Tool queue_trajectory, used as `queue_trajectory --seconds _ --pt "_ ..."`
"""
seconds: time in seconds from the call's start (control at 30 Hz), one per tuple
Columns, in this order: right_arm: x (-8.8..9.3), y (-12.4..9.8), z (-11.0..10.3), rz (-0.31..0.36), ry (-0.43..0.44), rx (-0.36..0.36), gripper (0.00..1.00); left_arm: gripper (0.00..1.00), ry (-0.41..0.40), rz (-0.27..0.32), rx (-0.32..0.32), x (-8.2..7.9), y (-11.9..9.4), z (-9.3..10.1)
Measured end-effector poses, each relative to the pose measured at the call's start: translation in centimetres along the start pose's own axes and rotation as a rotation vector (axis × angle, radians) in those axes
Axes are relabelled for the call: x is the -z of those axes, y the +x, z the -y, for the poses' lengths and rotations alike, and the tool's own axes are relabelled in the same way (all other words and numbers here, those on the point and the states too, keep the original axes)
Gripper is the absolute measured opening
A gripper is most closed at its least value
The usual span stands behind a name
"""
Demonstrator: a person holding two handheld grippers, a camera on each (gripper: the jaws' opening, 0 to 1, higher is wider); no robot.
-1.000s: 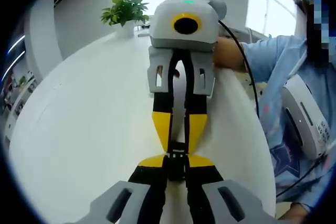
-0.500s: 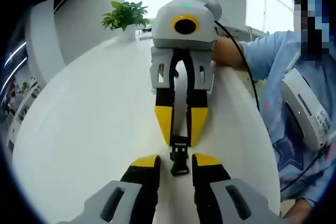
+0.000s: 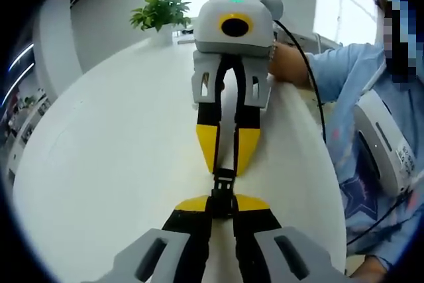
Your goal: Snap the two parts of the plastic buckle together until the buckle closes and remains connected.
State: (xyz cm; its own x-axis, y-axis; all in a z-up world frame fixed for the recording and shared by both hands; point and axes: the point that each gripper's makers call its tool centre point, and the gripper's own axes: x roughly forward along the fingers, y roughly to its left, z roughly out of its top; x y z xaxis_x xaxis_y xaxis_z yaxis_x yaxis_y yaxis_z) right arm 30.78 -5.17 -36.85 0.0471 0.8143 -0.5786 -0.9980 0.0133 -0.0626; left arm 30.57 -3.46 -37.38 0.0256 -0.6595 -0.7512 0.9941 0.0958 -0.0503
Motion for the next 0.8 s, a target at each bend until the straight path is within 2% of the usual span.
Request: queue_trajectory --seconds 0.33,0.53,0.8 --pt "0.18 -0.02 -0.12 0.038 -0.029 -0.09 0.1 0.1 0.012 0.007 0.03 -0.15 0.27 0.49" --pt "0.12 -0.01 -0.19 0.036 -0.024 -0.085 0.1 0.1 -0.001 0.002 0.026 -0.11 0.21 0.45" --pt "0.06 -0.03 -0.19 0.048 0.005 -0.041 0.11 0.11 -0.003 -0.005 0.007 -0.1 0.21 0.58"
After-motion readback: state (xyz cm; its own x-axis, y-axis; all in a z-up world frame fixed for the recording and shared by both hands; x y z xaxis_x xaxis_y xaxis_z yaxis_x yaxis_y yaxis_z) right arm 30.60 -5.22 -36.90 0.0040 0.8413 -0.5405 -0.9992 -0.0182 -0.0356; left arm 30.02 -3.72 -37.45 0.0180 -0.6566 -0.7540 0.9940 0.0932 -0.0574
